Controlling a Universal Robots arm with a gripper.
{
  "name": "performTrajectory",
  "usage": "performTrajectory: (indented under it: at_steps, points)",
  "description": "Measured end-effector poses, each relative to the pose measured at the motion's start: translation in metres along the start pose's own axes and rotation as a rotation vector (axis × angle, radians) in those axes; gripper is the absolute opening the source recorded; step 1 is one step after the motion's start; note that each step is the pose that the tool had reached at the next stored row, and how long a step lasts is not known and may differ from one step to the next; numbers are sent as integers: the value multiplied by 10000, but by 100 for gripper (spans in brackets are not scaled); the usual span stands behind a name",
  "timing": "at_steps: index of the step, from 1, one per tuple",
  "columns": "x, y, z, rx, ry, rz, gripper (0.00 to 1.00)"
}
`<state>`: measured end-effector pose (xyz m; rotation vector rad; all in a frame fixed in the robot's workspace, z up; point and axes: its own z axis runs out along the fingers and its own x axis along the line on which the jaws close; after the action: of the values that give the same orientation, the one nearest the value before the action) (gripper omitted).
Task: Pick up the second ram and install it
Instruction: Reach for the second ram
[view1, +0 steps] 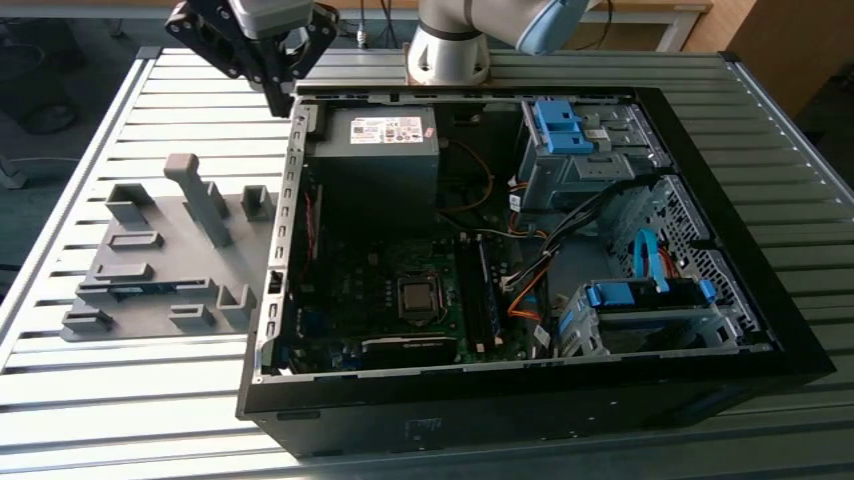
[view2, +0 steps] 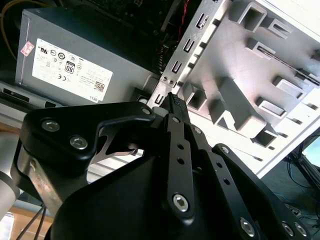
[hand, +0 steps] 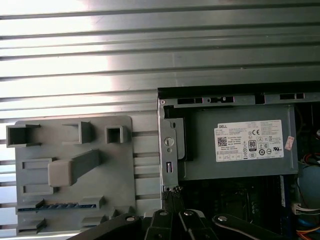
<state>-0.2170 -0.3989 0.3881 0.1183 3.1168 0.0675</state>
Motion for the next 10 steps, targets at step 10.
performTrajectory:
  at_steps: [10]
  points:
    - [22, -2, 1, 0, 0, 0, 11]
